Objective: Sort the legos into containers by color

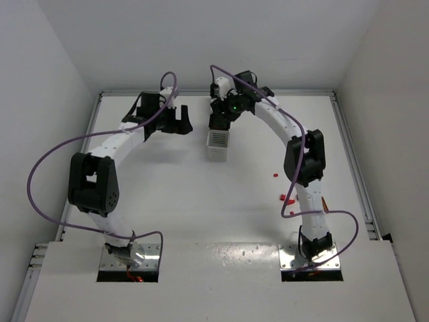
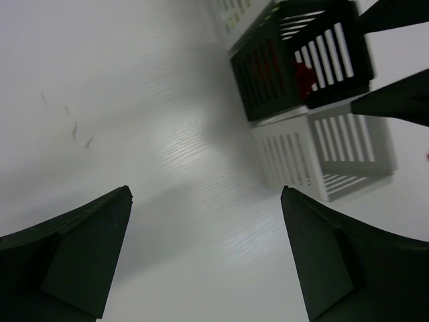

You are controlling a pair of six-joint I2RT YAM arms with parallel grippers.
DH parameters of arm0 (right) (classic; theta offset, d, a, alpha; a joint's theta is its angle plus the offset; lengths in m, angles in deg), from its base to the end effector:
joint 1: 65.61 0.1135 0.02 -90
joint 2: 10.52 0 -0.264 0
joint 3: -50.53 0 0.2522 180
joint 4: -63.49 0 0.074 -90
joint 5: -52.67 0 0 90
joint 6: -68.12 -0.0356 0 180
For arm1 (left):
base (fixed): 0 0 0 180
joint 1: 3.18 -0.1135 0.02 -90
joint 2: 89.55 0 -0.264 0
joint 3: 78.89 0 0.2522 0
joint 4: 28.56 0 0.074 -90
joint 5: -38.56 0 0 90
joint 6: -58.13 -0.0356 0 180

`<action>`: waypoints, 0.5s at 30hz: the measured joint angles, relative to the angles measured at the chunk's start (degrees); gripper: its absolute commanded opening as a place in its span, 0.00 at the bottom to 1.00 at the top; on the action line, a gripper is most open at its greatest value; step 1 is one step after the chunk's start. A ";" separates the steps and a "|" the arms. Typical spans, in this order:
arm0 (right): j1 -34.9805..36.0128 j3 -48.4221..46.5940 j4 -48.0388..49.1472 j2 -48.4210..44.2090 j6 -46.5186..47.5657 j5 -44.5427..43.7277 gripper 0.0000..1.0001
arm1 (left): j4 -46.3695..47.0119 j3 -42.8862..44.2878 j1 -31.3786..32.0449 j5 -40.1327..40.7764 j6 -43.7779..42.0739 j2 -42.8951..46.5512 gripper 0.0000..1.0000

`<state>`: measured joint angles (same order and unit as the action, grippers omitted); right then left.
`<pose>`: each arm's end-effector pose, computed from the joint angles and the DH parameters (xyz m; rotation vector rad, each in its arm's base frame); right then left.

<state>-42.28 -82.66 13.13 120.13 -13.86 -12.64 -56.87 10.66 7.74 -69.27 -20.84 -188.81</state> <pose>0.4673 0.2177 0.2462 -0.8412 2.2499 0.6421 0.3868 -0.0857 0.2651 0.1698 2.2482 -0.5548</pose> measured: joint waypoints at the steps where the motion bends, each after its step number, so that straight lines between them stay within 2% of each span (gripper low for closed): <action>1: -0.31 1.49 0.24 -1.09 -0.70 -1.03 0.67 | 1.09 -1.03 0.17 -1.03 0.20 1.05 1.00; 3: -1.20 4.44 0.59 -3.87 -2.27 -3.48 0.67 | 3.30 -3.69 0.87 -2.89 0.74 3.61 1.00; 6: -4.70 8.46 0.70 -10.03 -5.01 -7.82 0.67 | 6.47 -6.82 4.72 -4.31 1.99 6.38 0.91; 10: -14.32 13.09 0.46 -20.96 -7.80 -12.96 0.67 | 9.94 -7.72 16.22 -5.40 3.30 6.25 0.79; 13: -24.13 19.80 0.96 -30.25 -8.20 -16.22 0.66 | 11.32 -6.43 25.05 -5.77 3.30 4.00 0.76; 15: -30.38 25.62 -0.17 -35.34 -7.96 -17.84 0.66 | 10.16 -2.60 30.67 -5.92 3.10 0.00 0.74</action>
<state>-72.66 -57.05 12.95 84.79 -21.82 -30.48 -46.70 8.05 38.41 -75.19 -17.74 -188.81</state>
